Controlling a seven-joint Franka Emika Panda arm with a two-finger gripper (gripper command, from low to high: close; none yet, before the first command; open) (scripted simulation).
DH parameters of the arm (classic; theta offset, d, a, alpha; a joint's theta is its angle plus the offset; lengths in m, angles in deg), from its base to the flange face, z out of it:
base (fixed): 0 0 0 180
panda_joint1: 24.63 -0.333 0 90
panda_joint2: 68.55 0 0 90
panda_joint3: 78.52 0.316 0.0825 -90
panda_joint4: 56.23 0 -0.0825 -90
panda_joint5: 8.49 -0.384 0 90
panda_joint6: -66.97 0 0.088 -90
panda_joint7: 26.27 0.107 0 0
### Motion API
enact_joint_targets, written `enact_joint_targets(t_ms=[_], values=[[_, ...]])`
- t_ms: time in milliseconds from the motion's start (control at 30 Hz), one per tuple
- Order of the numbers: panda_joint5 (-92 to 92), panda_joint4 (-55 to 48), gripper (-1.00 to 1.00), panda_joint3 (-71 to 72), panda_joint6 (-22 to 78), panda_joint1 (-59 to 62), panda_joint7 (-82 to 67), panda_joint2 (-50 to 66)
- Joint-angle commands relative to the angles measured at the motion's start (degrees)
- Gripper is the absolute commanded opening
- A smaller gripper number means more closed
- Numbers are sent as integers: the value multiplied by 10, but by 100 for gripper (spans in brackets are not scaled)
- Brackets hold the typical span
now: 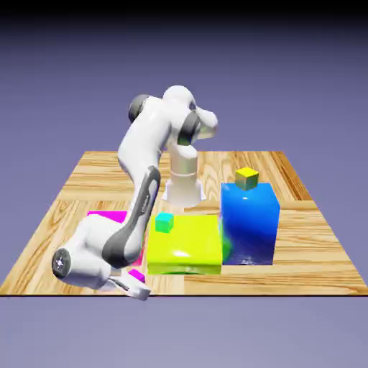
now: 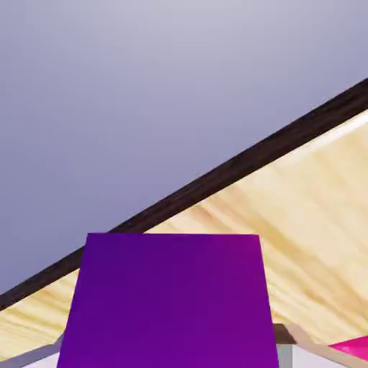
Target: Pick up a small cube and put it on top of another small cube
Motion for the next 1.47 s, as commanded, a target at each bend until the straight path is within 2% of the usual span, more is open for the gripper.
enact_joint_targets(t_ms=[0,1133,1333,1367,1433], values=[[3,-11,-100,-4,12,2,5,-4],[-11,694,-100,-364,-240,-317,244,-618],[-111,741,-100,-337,-299,-340,167,-540],[-111,741,100,-337,-299,-340,167,-540],[-87,729,100,-344,-285,-334,186,-559]])
